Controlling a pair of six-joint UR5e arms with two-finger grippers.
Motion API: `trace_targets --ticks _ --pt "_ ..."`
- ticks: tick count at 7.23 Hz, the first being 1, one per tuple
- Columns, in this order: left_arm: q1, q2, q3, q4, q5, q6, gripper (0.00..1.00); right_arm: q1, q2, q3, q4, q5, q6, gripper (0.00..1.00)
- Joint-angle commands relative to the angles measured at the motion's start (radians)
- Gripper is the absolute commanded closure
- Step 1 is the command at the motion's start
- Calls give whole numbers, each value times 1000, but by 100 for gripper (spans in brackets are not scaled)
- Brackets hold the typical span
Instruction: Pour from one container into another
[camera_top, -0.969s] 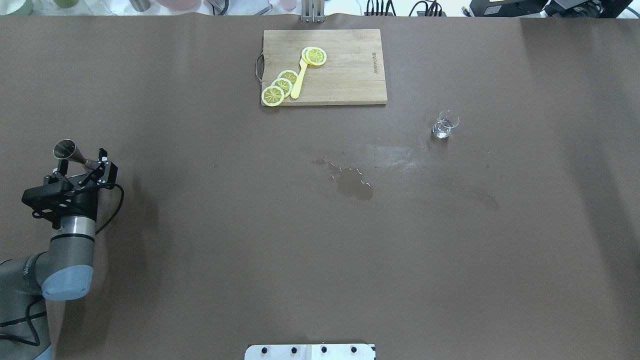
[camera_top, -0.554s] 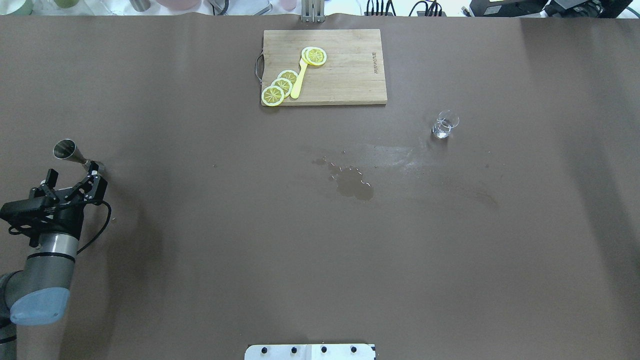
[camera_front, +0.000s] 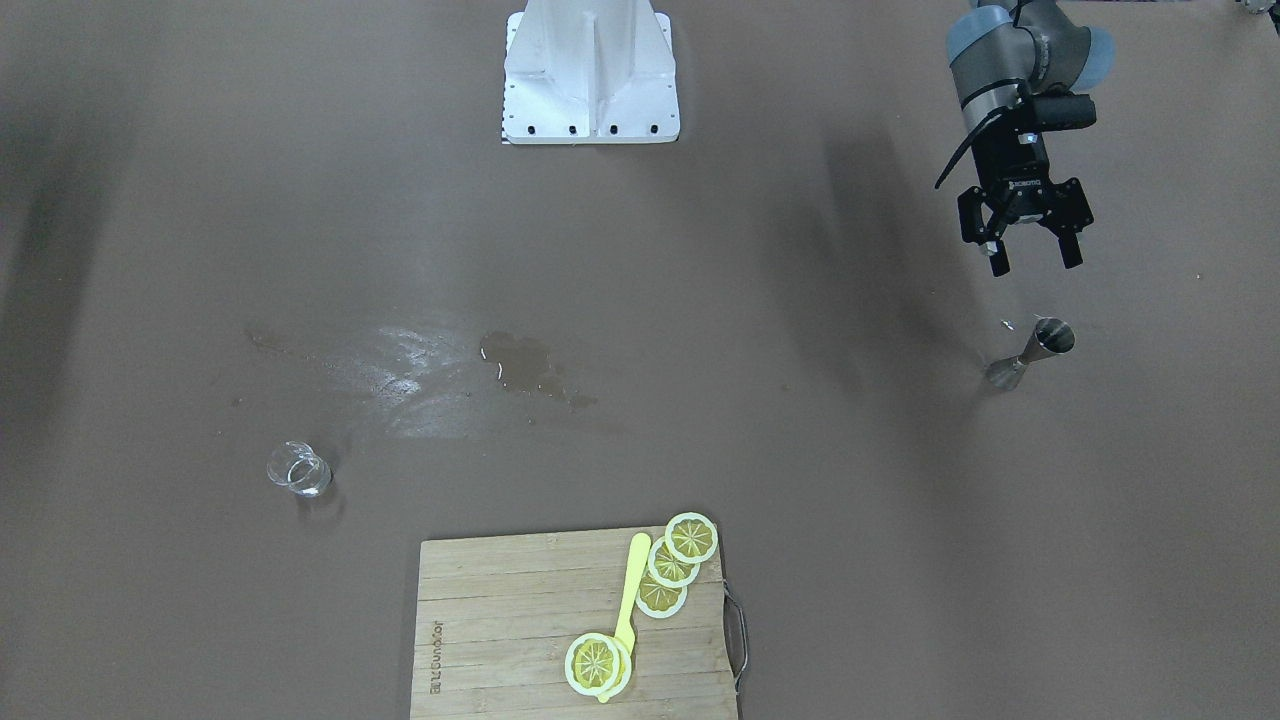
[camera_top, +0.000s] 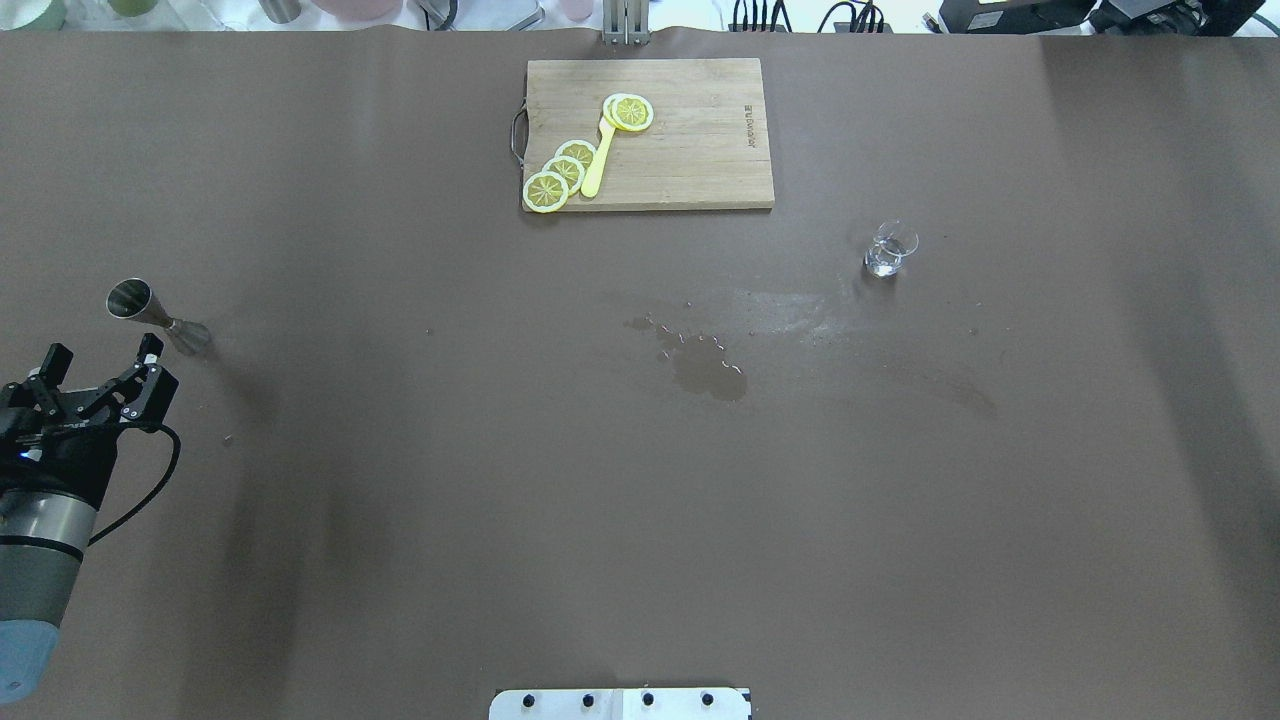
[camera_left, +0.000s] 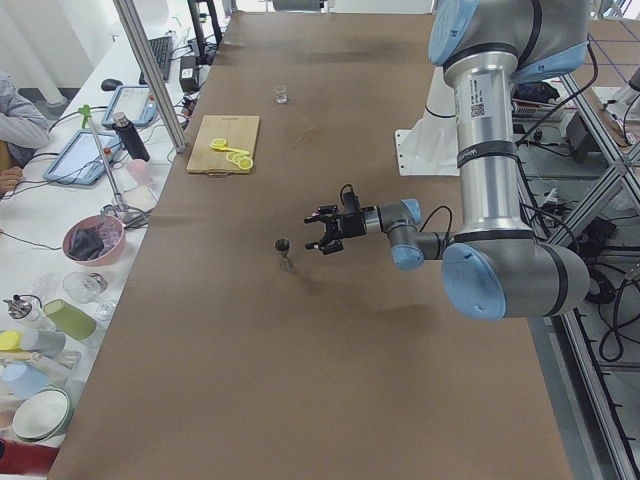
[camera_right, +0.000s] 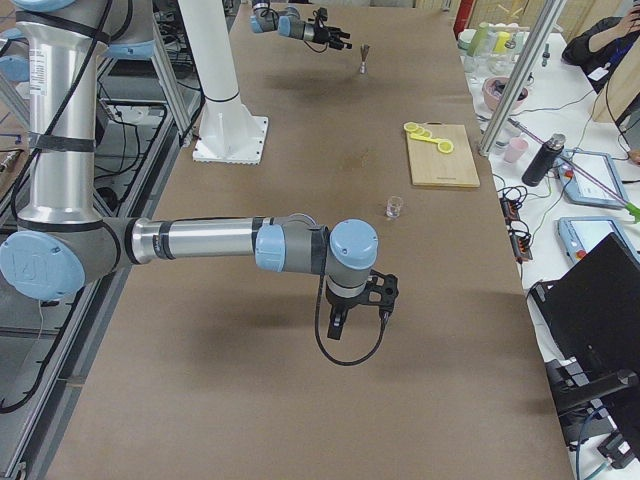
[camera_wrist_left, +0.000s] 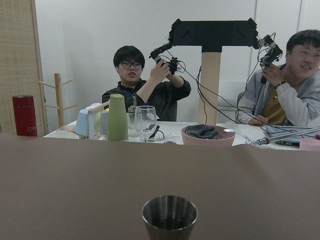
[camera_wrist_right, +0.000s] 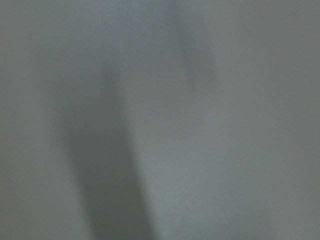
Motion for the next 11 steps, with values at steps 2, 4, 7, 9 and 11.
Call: trace_targets --ticks 2,4,7,9,11 --pt "153 31 -203 138 -11 1 2 19 0 -14 -2 -5 5 0" --pt "191 26 -252 115 -149 271 2 19 6 -12 -6 -8 9 0" --pt "108 22 -240 -192 -544 731 2 19 6 -14 -8 -8 14 0" --pt "-125 2 -184 -198 -880 731 2 24 5 -14 -8 -9 17 0" --pt "-348 -91 -96 -162 -1170 731 2 35 2 -12 -8 -9 16 0"
